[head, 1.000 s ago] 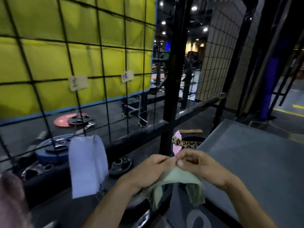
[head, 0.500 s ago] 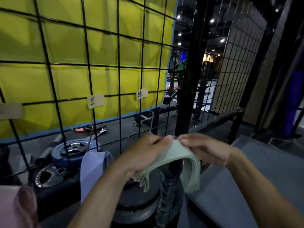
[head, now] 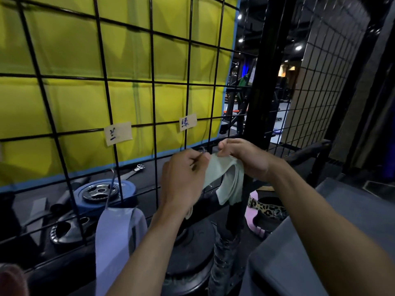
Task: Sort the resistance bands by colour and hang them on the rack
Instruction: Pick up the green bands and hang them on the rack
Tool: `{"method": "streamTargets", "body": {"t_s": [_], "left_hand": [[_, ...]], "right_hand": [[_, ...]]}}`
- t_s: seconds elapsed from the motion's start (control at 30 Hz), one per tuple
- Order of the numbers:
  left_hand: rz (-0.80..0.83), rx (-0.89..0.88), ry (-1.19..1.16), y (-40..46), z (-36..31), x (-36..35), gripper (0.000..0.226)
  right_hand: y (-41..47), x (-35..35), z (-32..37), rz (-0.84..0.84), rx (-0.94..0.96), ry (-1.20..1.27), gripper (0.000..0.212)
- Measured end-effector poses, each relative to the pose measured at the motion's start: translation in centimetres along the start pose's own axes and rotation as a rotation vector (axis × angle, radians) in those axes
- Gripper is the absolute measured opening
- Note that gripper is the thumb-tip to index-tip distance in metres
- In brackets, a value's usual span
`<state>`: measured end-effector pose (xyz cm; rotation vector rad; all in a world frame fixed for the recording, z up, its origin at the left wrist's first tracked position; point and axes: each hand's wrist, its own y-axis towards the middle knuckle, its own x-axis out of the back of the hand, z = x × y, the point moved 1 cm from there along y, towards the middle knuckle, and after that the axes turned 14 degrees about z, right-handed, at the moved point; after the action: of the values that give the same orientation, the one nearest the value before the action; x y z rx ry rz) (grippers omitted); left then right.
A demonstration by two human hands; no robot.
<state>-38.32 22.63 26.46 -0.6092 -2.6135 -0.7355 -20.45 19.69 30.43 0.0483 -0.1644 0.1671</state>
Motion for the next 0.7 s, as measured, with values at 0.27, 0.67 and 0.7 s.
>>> {"method": "streamTargets", "body": {"t_s": [0.27, 0.67, 0.7], "left_hand": [[-0.07, -0.041, 0.298, 0.1, 1.3, -0.4, 0.02], [0.051, 0.041, 0.244, -0.2, 0.7, -0.2, 0.034], [0.048, 0.044, 0.26, -0.3, 0.6, -0.2, 0.035]], "right_hand": [[0.1, -1.3, -2.7, -0.056, 0.091, 0.21, 0.016], [0.2, -0.6, -2.3, 0.141, -0.035, 0.278, 0.007], [0.2, -0.6, -2.3, 0.141, -0.034, 0.282, 0.008]]}}
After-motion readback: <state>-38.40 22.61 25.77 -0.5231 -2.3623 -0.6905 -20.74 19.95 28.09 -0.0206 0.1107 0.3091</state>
